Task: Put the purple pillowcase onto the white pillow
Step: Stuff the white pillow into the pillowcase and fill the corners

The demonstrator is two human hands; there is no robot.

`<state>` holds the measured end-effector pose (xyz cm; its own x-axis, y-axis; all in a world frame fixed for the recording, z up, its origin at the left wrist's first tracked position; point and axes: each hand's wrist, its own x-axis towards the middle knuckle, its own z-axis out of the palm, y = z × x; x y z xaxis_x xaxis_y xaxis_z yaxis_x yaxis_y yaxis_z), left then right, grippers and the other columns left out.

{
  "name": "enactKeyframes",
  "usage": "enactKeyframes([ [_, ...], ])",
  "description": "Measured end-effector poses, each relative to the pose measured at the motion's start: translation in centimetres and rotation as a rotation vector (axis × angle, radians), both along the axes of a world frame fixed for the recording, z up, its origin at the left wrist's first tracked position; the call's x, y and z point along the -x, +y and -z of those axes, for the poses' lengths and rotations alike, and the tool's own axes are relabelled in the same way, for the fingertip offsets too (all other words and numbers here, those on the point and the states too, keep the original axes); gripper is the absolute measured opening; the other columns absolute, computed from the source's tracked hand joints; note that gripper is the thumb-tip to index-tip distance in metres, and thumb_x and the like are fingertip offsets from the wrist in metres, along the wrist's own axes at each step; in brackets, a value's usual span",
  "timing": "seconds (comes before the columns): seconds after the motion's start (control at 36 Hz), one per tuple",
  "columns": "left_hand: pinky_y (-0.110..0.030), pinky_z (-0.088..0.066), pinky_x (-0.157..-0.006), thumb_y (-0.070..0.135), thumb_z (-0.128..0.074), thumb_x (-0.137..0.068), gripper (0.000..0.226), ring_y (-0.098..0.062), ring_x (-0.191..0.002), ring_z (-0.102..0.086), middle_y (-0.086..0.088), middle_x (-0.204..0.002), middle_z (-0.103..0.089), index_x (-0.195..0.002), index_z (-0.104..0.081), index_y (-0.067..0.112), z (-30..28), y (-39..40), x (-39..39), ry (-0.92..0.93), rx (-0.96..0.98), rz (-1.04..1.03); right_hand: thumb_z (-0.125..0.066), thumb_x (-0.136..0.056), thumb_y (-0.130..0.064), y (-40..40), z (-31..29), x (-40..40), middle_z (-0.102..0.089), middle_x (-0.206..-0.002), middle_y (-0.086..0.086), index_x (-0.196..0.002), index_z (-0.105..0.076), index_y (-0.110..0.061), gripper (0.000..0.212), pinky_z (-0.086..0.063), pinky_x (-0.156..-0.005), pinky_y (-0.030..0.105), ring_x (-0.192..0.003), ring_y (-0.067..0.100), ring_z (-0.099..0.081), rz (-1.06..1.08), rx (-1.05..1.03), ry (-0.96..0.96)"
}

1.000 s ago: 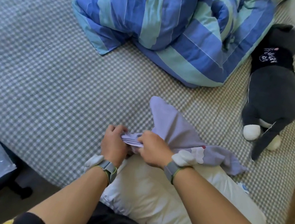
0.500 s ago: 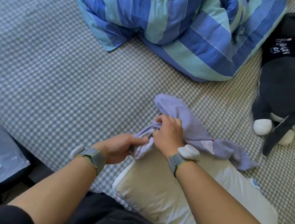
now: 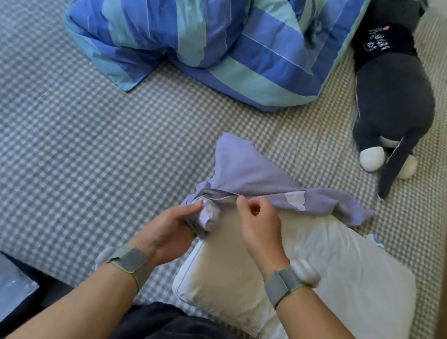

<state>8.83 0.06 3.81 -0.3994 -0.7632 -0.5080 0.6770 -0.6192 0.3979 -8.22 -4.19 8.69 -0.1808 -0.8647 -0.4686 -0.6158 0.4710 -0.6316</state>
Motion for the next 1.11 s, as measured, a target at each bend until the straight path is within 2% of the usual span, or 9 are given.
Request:
enactKeyframes([
  [0.08, -0.035, -0.042, -0.101, 0.020, -0.053, -0.098, 0.030, -0.023, -0.122, -0.059, -0.012, -0.136, -0.061, -0.119, -0.074, 0.023, -0.9, -0.4, 0.2, -0.036, 0.029, 0.041, -0.058, -0.092, -0.050, 1.2, -0.6, -1.6, -0.065, -0.078, 0.004, -0.086, -0.064, -0.018, 0.033, -0.057, -0.075, 0.041, -0.069, 0.020, -0.061, 0.141, -0.403, -0.416],
  [0.22, -0.037, -0.043, -0.100, 0.017, -0.049, -0.102, 0.034, -0.027, -0.125, -0.055, -0.014, -0.140, -0.058, -0.105, -0.078, 0.033, -1.7, -0.9, 0.2, -0.138, 0.003, 0.101, -0.053, -0.101, -0.023, 2.9, 0.7, -2.3, -0.054, -0.070, 0.005, -0.105, -0.064, -0.014, 0.015, -0.046, -0.056, 0.023, -0.056, 0.013, -0.049, 0.253, -0.425, -0.732],
  [0.28, -0.040, -0.042, -0.103, 0.017, -0.048, -0.102, 0.034, -0.028, -0.122, -0.055, -0.017, -0.142, -0.055, -0.107, -0.078, 0.033, -1.7, -1.0, 0.0, -0.162, 0.026, 0.159, -0.049, -0.103, -0.018, 2.9, 0.8, -1.9, -0.049, -0.065, 0.004, -0.092, -0.061, -0.012, 0.017, -0.044, -0.052, 0.023, -0.052, 0.012, -0.045, 0.319, -0.396, -0.745],
  [0.44, -0.055, -0.024, -0.120, 0.025, -0.046, -0.104, 0.043, -0.042, -0.139, -0.038, -0.025, -0.148, -0.045, -0.142, -0.051, 0.005, -0.5, -1.0, -1.0, -0.079, 0.027, 0.319, -0.052, -0.100, -0.023, 2.2, 2.0, -2.3, -0.063, -0.076, 0.005, -0.075, -0.062, -0.015, 0.029, -0.052, -0.062, 0.032, -0.069, 0.019, -0.058, 0.314, -0.196, -0.434],
  [0.64, -0.052, -0.033, -0.110, 0.024, -0.066, -0.093, 0.044, -0.034, -0.115, -0.048, -0.024, -0.126, -0.056, -0.132, -0.058, 0.005, -0.3, -2.2, -2.2, -0.280, 0.181, 0.474, -0.062, -0.091, -0.025, 3.1, 2.5, -1.2, -0.060, -0.066, 0.006, -0.068, -0.059, -0.018, 0.024, -0.051, -0.068, 0.043, -0.064, 0.022, -0.054, 0.151, -0.124, -0.321],
  [0.75, -0.039, -0.047, -0.100, 0.022, -0.045, -0.104, 0.037, -0.022, -0.118, -0.061, -0.004, -0.135, -0.062, -0.139, -0.053, 0.034, 0.7, -1.7, -2.6, -0.299, 0.116, 0.289, -0.062, -0.090, -0.039, 6.9, 3.4, 1.3, -0.062, -0.103, 0.004, -0.097, -0.060, -0.022, 0.019, -0.051, -0.083, 0.039, -0.094, 0.025, -0.060, -0.484, -0.107, 0.207],
  [0.83, -0.038, -0.051, -0.100, 0.019, -0.054, -0.101, 0.028, -0.026, -0.116, -0.063, -0.009, -0.125, -0.068, -0.128, -0.063, 0.021, 2.1, -0.3, -2.1, -0.459, 0.113, 0.351, -0.064, -0.082, -0.051, 11.5, 5.3, 2.7, -0.039, -0.139, 0.006, -0.134, -0.043, -0.023, 0.063, -0.047, -0.097, 0.041, -0.123, 0.027, -0.042, -0.982, -0.061, 0.422],
  [1.0, -0.040, -0.048, -0.106, 0.020, -0.064, -0.096, 0.026, -0.021, -0.107, -0.070, -0.008, -0.111, -0.075, -0.119, -0.068, 0.009, 2.9, 1.4, -1.5, -0.662, 0.058, 0.452, -0.076, -0.066, -0.038, 15.7, 10.3, 1.1, -0.039, -0.152, 0.012, -0.140, -0.043, -0.027, 0.082, -0.035, -0.112, 0.053, -0.135, 0.040, -0.041, -1.166, 0.130, 0.576],
  [1.11, -0.028, -0.048, -0.096, 0.019, -0.060, -0.097, 0.032, -0.020, -0.113, -0.066, -0.006, -0.123, -0.070, -0.129, -0.063, 0.017, 2.2, 0.7, -2.1, -0.574, -0.010, 0.414, -0.068, -0.077, -0.027, 15.0, 13.2, 0.4, -0.030, -0.158, 0.016, -0.136, -0.054, -0.023, 0.061, -0.016, -0.116, 0.061, -0.144, 0.044, -0.027, -1.149, 0.218, 0.661],
])
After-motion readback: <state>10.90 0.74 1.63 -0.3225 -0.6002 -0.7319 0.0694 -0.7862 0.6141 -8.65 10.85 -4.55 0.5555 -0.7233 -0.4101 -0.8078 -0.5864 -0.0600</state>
